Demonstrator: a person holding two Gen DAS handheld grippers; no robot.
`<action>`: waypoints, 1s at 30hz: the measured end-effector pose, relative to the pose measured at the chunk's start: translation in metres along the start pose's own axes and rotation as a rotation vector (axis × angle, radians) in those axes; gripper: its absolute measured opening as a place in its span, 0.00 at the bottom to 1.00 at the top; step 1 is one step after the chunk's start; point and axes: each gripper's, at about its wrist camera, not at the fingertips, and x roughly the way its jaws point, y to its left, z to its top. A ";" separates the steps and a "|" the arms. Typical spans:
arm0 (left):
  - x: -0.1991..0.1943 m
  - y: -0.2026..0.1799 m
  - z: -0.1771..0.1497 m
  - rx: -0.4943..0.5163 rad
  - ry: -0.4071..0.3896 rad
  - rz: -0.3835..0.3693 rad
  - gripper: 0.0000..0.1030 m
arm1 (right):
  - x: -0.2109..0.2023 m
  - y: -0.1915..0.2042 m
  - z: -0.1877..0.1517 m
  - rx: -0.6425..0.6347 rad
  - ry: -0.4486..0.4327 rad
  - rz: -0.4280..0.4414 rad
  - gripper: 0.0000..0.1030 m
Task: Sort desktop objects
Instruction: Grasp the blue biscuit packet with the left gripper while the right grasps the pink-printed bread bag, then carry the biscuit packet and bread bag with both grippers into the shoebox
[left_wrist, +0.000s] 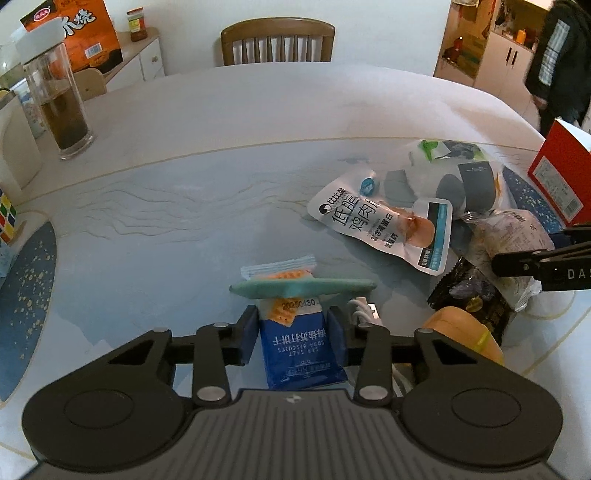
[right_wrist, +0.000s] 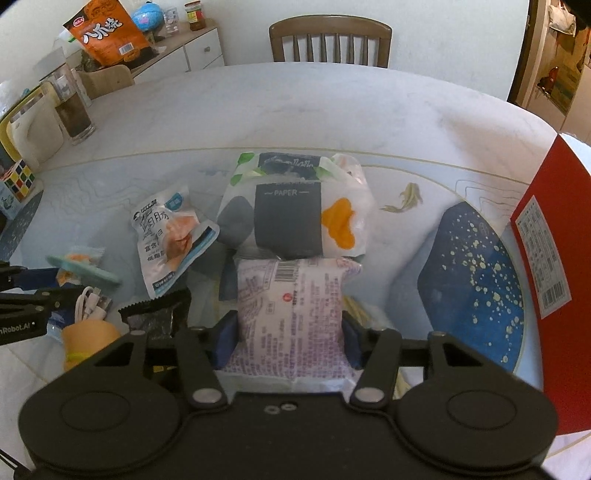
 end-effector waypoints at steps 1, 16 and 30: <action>0.000 0.001 0.000 -0.007 0.001 -0.007 0.36 | -0.001 0.000 0.000 0.003 0.000 0.002 0.53; -0.021 0.006 0.012 0.004 -0.037 -0.024 0.33 | -0.016 -0.003 -0.004 0.036 -0.015 0.035 0.52; -0.053 0.017 -0.011 -0.040 -0.013 -0.054 0.33 | -0.044 -0.007 -0.021 0.057 -0.012 0.066 0.51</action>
